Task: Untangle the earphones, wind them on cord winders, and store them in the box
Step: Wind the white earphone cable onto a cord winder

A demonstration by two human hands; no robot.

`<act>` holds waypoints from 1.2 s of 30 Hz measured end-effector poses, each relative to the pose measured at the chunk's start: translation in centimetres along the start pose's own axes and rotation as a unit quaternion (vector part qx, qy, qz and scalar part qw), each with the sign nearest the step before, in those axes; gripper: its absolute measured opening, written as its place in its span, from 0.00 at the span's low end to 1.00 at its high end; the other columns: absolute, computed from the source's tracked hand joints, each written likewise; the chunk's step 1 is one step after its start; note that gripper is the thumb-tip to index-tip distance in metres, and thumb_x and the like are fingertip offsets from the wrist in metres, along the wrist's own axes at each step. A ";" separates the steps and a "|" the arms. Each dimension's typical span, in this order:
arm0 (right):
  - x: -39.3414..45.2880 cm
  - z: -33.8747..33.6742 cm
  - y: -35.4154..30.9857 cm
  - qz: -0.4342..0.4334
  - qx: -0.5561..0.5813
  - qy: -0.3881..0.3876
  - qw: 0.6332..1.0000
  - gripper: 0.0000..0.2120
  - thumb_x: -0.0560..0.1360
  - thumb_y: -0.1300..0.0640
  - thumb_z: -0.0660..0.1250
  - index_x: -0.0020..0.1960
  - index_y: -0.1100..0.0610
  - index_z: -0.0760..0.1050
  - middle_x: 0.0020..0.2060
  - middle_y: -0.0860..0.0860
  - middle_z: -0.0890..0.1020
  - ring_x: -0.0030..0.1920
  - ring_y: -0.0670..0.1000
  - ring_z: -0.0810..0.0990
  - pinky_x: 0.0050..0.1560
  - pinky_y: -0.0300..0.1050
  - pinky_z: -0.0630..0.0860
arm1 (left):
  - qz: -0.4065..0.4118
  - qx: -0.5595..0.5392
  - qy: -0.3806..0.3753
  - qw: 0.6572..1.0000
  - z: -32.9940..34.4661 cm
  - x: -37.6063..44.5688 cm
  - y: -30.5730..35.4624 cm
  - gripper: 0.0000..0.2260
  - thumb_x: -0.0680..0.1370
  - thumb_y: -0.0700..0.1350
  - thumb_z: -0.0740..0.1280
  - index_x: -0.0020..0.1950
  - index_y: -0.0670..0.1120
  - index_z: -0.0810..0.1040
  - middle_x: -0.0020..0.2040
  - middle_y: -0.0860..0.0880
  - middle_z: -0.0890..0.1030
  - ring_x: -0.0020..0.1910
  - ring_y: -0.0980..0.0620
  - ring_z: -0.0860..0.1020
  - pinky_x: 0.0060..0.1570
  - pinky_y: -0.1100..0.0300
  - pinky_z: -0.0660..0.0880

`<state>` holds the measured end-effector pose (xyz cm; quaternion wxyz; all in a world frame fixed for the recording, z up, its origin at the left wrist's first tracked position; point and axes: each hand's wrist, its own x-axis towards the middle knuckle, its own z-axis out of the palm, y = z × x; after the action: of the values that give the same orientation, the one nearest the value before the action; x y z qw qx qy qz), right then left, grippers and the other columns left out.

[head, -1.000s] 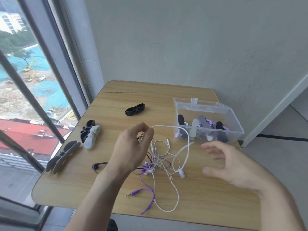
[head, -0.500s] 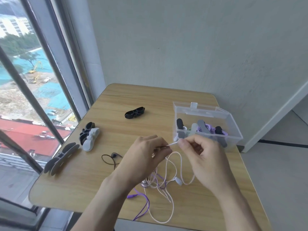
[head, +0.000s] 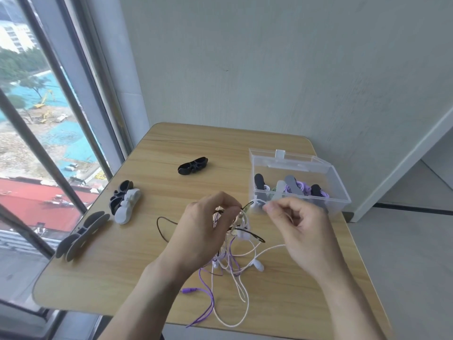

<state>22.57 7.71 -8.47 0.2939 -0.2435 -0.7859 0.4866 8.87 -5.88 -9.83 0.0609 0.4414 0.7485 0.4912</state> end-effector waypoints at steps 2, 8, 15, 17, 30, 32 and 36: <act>-0.1 0.4 -0.1 0.001 0.000 -0.031 1.000 0.08 0.78 0.53 0.70 0.42 0.53 0.82 0.27 0.54 0.72 0.29 0.48 0.67 0.31 0.41 0.65 | -0.002 -0.015 0.010 1.000 0.0 0.0 0.2 0.04 0.80 0.42 0.68 0.49 0.49 0.81 0.46 0.61 0.83 0.46 0.60 0.80 0.45 0.71 0.72; 0.1 1.2 -0.4 0.087 0.059 -0.010 0.994 0.09 0.79 0.57 0.67 0.46 0.53 0.85 0.20 0.45 0.69 0.24 0.42 0.65 0.30 0.36 0.61 | -0.012 -0.084 -0.078 0.993 -0.1 -0.2 0.5 0.06 0.77 0.38 0.70 0.45 0.48 0.81 0.41 0.55 0.84 0.43 0.56 0.82 0.47 0.64 0.75; 0.4 1.4 -1.2 0.283 0.293 -0.030 0.913 0.19 0.80 0.64 0.61 0.35 0.59 0.84 0.22 0.46 0.55 0.21 0.45 0.52 0.30 0.43 0.47 | -0.014 -0.107 -0.107 0.988 -0.3 -0.4 0.7 0.06 0.76 0.37 0.72 0.47 0.48 0.84 0.41 0.53 0.83 0.41 0.56 0.80 0.46 0.64 0.75; 0.5 1.2 -1.2 0.303 0.327 -0.028 0.895 0.13 0.79 0.64 0.61 0.43 0.64 0.84 0.22 0.46 0.55 0.20 0.44 0.51 0.26 0.41 0.48 | -0.040 -0.099 -0.102 0.989 -0.3 -0.3 0.3 0.05 0.75 0.38 0.74 0.44 0.48 0.84 0.41 0.54 0.84 0.41 0.59 0.81 0.45 0.69 0.74; 1.1 0.1 -0.9 0.306 0.505 -0.032 0.807 0.16 0.78 0.58 0.57 0.43 0.61 0.83 0.22 0.46 0.58 0.20 0.45 0.55 0.26 0.40 0.54 | -0.092 -0.147 -0.145 0.974 -1.8 0.4 -0.7 0.06 0.74 0.48 0.68 0.40 0.48 0.80 0.32 0.47 0.77 0.33 0.53 0.73 0.37 0.59 0.69; 1.2 -0.2 -0.8 0.298 0.501 -0.051 0.811 0.19 0.79 0.54 0.56 0.43 0.61 0.83 0.25 0.49 0.63 0.24 0.47 0.61 0.31 0.43 0.58 | -0.109 -0.132 -0.199 0.965 -2.0 0.3 -0.7 0.12 0.75 0.52 0.67 0.41 0.45 0.82 0.31 0.46 0.74 0.32 0.52 0.70 0.36 0.57 0.67; 1.1 -0.7 -0.8 0.270 0.461 -0.064 0.843 0.17 0.79 0.49 0.55 0.44 0.59 0.78 0.35 0.55 0.79 0.39 0.55 0.77 0.41 0.48 0.64 | -0.097 -0.034 -0.242 0.965 -1.9 0.2 -0.9 0.10 0.78 0.50 0.70 0.39 0.48 0.84 0.34 0.44 0.78 0.32 0.55 0.71 0.36 0.57 0.70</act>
<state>22.18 8.59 -7.22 0.1784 -0.2507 -0.3909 0.8675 7.21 -7.09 -9.53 0.3027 0.4702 0.7335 0.3864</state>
